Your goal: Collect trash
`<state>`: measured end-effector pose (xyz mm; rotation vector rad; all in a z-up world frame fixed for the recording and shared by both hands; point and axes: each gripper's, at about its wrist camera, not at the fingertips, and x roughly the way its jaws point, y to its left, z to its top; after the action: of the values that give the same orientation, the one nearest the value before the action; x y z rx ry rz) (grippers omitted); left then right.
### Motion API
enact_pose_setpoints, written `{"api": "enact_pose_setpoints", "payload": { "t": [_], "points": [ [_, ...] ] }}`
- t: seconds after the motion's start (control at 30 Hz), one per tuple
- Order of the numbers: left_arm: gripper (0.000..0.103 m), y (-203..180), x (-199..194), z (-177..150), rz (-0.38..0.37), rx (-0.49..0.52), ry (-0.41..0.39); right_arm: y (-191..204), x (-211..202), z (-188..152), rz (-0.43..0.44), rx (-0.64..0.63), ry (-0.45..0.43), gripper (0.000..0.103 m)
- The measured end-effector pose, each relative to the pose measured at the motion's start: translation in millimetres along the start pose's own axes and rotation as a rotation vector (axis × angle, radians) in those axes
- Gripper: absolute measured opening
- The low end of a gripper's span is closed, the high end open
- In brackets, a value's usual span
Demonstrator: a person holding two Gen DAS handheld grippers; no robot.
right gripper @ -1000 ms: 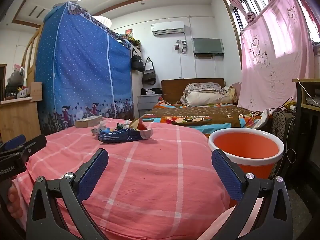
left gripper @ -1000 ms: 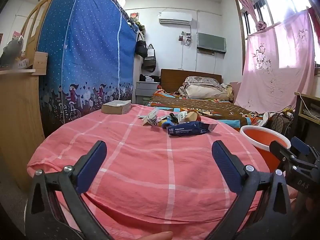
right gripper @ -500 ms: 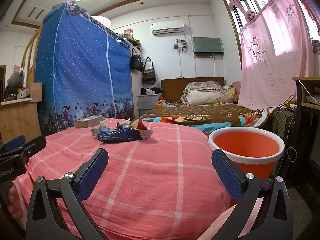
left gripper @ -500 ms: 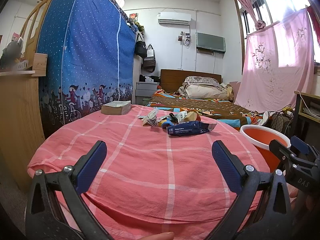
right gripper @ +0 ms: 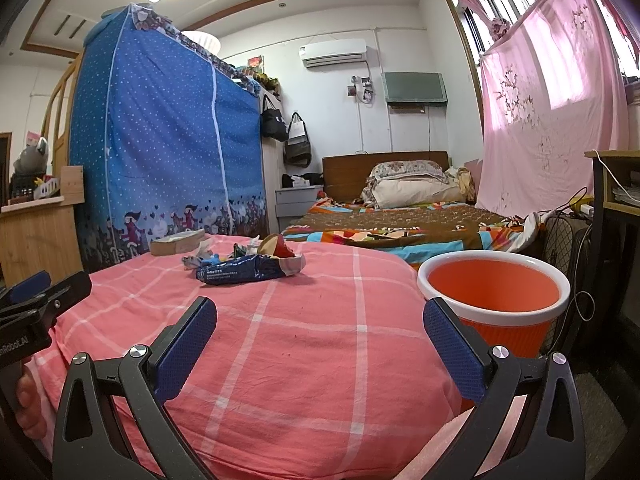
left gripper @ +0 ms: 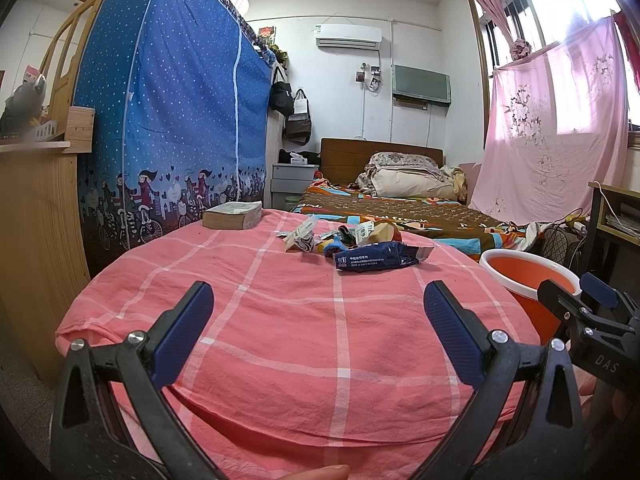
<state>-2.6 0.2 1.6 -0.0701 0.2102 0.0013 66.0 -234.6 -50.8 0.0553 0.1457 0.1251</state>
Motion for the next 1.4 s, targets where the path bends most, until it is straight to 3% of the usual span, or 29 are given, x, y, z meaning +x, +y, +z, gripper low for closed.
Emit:
{"api": "enact_pose_setpoints", "payload": {
  "t": [1.4],
  "points": [
    [0.103, -0.7, -1.5, 1.3, 0.000, 0.007, -0.001, 6.6, 3.9, -8.0, 0.004, 0.005, 0.011, 0.103]
  ]
}}
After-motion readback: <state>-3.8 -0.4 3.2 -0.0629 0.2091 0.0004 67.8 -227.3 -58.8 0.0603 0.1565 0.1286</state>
